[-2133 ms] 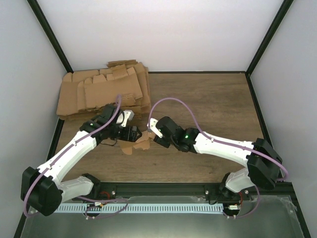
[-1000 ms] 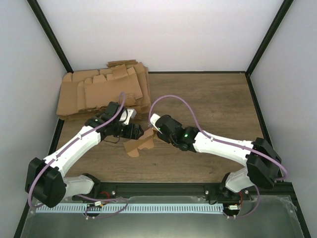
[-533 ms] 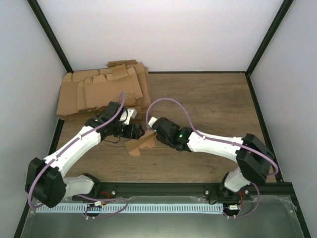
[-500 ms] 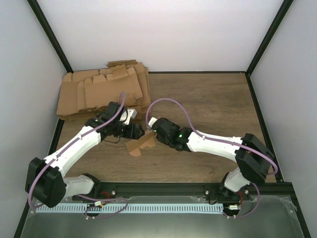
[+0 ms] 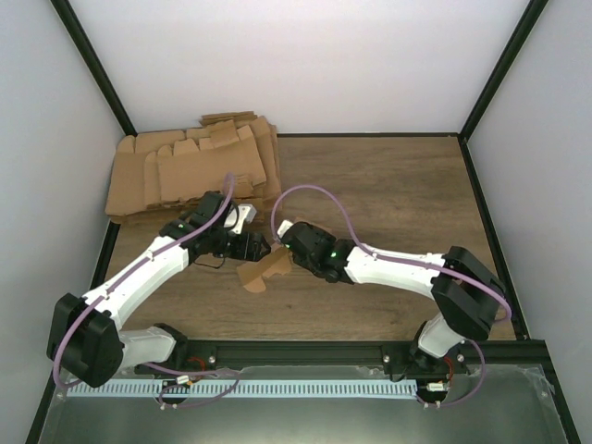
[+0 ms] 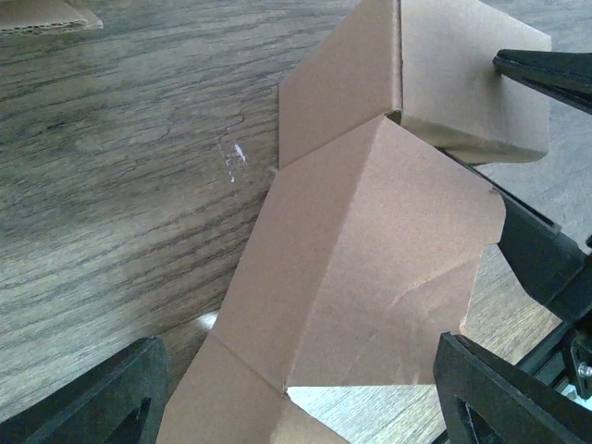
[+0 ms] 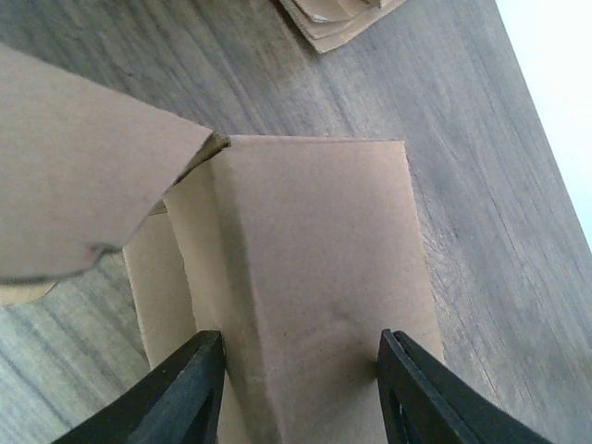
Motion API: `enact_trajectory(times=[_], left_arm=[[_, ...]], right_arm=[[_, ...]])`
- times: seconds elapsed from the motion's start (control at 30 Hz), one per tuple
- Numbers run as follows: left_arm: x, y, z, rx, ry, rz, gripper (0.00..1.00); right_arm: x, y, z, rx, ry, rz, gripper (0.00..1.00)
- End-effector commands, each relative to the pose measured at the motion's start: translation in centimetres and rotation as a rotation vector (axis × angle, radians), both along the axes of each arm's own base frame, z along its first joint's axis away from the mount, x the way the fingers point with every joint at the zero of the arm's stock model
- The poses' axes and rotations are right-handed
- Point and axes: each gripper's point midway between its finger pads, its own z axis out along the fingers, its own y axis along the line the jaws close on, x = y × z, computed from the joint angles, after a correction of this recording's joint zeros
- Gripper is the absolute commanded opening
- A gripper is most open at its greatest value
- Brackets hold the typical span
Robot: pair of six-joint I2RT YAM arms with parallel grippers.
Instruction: Fold the paper box
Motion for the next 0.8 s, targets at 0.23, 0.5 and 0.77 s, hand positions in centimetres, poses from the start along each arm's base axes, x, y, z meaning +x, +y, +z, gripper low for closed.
enact_trajectory(times=[0.23, 0.5, 0.77], left_arm=[[0.4, 0.1, 6.7, -0.072, -0.140, 0.027, 0.81], [0.2, 1.2, 12.5, -0.105, -0.270, 0.071, 0.82], [0.0, 0.8, 13.7, -0.135, -0.273, 0.061, 0.82]], right_arm=[[1.5, 0.5, -0.8, 0.008, -0.043, -0.079, 0.38], [2.9, 0.4, -0.4, 0.163, 0.118, -0.124, 0.22], [2.5, -0.1, -1.8, 0.456, 0.504, -0.179, 0.21]])
